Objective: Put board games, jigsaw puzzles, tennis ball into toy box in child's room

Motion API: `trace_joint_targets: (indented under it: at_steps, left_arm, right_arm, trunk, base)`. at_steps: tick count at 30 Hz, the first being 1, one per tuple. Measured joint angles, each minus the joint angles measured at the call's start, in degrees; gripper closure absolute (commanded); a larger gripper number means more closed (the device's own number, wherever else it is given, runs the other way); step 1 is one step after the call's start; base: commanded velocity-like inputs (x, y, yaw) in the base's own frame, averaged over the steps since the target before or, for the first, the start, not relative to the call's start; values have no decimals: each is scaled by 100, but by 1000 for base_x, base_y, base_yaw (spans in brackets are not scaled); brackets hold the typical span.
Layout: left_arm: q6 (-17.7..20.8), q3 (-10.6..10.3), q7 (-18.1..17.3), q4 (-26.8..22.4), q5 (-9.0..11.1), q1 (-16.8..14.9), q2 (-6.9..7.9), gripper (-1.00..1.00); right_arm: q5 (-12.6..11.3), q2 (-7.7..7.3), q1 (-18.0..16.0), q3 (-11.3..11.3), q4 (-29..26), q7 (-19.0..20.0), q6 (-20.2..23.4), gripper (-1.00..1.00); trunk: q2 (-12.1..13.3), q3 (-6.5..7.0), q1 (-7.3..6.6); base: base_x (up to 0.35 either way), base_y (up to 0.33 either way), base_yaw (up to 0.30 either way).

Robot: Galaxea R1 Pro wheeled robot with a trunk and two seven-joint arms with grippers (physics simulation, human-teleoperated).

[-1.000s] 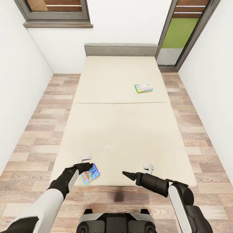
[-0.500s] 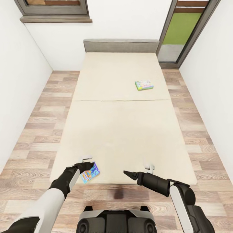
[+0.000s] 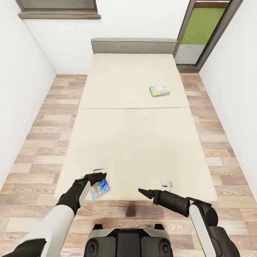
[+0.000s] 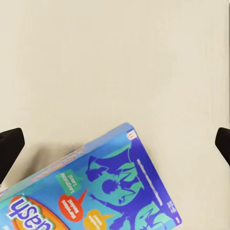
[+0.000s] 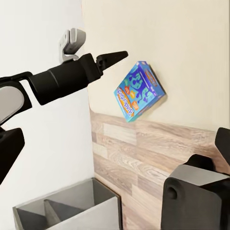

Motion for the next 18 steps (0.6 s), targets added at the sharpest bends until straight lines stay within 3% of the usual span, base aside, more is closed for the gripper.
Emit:
trace_joint_targets:
  at_steps: [8, 18]
  left_arm:
    - [42, 3, 81, -29, -6, -228, -16, -100]
    - [16, 6, 177, -27, -8, -292, -15, -100]
  right_arm:
    - [4, -7, 0, 0, 0, -11, -5, -100]
    - [4, -8, 0, 0, 0, -22, -5, -100]
  trunk:
    - [0, -75, 0]
    - [0, -169, 0]
  base:
    - [0, 0, 0]
    - [0, 0, 0]
